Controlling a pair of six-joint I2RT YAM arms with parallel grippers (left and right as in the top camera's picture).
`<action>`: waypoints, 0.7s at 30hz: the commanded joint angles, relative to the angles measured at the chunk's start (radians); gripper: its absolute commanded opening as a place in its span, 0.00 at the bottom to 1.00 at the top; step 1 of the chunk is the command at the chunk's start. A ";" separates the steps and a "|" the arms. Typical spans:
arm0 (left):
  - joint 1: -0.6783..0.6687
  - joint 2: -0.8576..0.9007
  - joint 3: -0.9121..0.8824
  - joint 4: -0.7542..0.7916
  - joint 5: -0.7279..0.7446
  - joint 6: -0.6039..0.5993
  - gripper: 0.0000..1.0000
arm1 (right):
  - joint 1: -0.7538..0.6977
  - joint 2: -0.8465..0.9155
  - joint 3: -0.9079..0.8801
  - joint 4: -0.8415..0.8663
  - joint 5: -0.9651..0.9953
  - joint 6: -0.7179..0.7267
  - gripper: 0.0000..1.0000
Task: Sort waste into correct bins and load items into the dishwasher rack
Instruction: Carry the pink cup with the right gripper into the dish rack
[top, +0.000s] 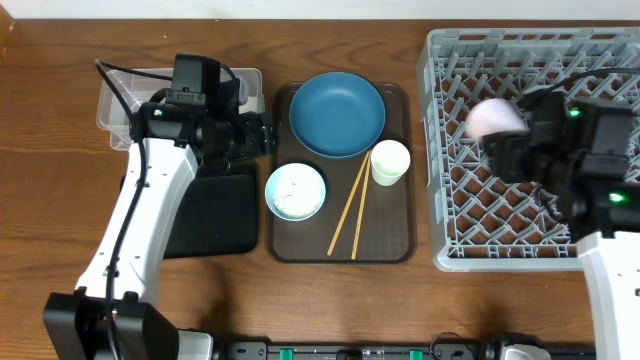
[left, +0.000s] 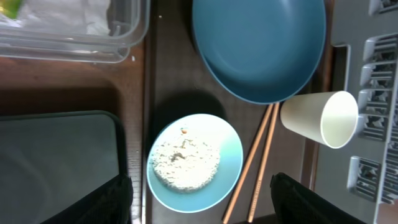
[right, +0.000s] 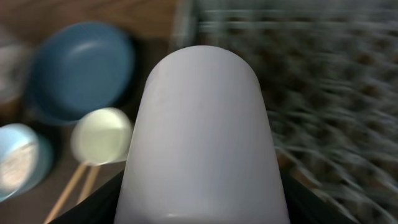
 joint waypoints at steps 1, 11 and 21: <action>0.003 -0.007 0.003 -0.003 -0.034 0.018 0.74 | -0.081 -0.002 0.038 -0.029 0.142 0.045 0.01; 0.003 -0.007 0.003 -0.003 -0.034 0.018 0.74 | -0.407 0.139 0.148 -0.184 0.207 0.082 0.01; 0.003 -0.007 0.003 -0.003 -0.034 0.018 0.74 | -0.601 0.320 0.214 -0.154 0.222 0.108 0.01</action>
